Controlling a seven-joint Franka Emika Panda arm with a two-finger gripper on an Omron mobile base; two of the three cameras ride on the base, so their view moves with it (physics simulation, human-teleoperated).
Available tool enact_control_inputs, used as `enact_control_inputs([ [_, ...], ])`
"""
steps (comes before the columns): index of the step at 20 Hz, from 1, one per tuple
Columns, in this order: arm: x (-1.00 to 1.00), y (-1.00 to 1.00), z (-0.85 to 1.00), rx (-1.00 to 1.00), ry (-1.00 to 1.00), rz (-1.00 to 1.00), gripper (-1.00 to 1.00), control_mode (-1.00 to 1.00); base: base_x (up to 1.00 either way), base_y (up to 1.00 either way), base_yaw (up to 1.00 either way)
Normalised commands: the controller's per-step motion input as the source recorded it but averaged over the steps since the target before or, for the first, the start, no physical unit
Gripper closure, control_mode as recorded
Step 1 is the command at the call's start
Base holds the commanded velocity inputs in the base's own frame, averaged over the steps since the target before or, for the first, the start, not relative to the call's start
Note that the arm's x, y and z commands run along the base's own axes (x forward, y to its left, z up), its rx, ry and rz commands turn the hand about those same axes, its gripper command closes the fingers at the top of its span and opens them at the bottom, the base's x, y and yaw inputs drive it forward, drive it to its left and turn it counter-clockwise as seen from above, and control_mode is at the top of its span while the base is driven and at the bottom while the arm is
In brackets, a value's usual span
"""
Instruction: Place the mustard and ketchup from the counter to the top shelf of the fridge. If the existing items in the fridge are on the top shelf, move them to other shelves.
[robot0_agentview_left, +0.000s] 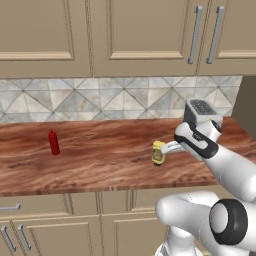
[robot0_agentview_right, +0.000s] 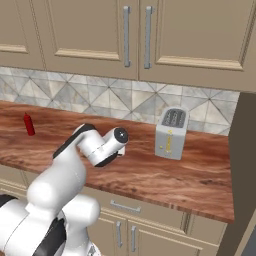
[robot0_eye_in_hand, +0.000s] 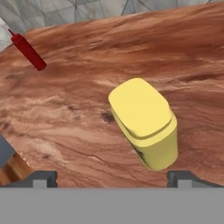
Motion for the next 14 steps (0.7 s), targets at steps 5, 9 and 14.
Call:
enact_control_inputs([
  [5,0.06,0.00,-0.06,0.00,0.00,0.00,-1.00,-1.00,0.00,0.00,0.00],
  [9,0.11,0.00,-0.09,0.00,0.00,0.00,-1.00,-1.00,0.00,0.00,0.00],
  [14,0.19,0.00,-0.07,0.00,0.00,0.00,-1.00,-1.00,0.00,0.00,0.00],
])
